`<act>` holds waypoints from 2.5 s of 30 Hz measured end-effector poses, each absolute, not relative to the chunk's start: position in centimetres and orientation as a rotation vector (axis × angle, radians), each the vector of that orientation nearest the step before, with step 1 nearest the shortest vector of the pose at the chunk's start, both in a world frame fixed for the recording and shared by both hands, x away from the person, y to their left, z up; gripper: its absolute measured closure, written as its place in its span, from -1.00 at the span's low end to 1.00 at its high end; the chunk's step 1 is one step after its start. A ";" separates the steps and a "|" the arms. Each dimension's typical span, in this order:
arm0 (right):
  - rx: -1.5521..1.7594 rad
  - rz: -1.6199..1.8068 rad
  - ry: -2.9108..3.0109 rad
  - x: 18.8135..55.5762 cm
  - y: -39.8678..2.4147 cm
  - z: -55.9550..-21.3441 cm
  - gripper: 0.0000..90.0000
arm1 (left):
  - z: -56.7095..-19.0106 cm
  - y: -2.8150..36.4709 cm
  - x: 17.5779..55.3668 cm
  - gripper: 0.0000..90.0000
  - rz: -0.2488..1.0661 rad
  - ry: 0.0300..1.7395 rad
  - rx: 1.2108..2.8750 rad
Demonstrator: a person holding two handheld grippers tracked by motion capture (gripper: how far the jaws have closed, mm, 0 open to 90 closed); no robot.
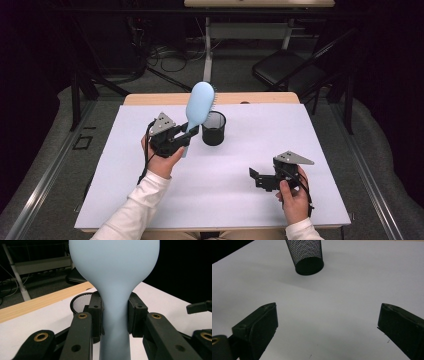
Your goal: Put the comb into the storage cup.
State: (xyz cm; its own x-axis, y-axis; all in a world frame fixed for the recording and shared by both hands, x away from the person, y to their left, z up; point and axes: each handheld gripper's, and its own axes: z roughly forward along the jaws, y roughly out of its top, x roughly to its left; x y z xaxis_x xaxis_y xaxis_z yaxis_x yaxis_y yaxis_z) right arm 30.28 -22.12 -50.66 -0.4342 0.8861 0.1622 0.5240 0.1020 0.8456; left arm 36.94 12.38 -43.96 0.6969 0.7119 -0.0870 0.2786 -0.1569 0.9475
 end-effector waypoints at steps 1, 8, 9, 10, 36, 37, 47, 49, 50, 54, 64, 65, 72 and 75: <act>1.377 1.271 2.009 30.5 -22.1 -50.5 -0.94 | -44.0 12.4 36.9 0.55 0.462 0.796 1.735; 1.356 1.287 2.051 31.7 -21.2 -48.6 -0.94 | -44.2 12.3 36.9 0.55 0.463 0.796 1.738; 1.356 1.291 2.056 31.9 -21.1 -48.4 -0.94 | -44.2 12.3 36.9 0.55 0.464 0.794 1.737; 1.362 1.297 2.061 32.1 -20.9 -48.2 -0.94 | -44.2 12.2 36.9 0.55 0.463 0.795 1.736; 1.330 1.352 2.238 36.7 -16.9 -42.9 -0.95 | -44.5 12.6 37.0 0.55 0.469 0.801 1.729; 1.338 1.355 2.240 36.8 -16.7 -42.8 -0.95 | -44.5 12.6 37.0 0.55 0.470 0.802 1.730; 1.319 1.393 2.270 38.0 -15.6 -41.5 -0.95 | -44.6 12.6 37.0 0.55 0.473 0.806 1.726; 1.320 1.391 2.273 38.1 -15.4 -41.4 -0.95 | -44.6 12.6 37.0 0.55 0.473 0.805 1.726; 1.322 1.393 2.271 38.2 -15.3 -41.3 -0.94 | -44.6 12.6 37.0 0.55 0.473 0.805 1.726; 1.318 1.411 2.266 38.5 -15.0 -40.8 -0.93 | -44.6 12.7 37.0 0.55 0.473 0.805 1.725; 1.359 1.482 2.248 39.4 -14.9 -39.5 -0.85 | -44.5 12.7 36.9 0.55 0.477 0.801 1.719; 1.360 1.485 2.244 39.5 -14.9 -39.3 -0.83 | -44.5 12.7 36.9 0.55 0.476 0.801 1.719; 1.392 1.519 2.235 40.0 -14.9 -38.8 -0.81 | -44.6 12.7 36.9 0.55 0.479 0.800 1.723; 1.398 1.522 2.243 40.2 -14.7 -38.5 -0.81 | -44.7 12.6 36.9 0.55 0.484 0.800 1.722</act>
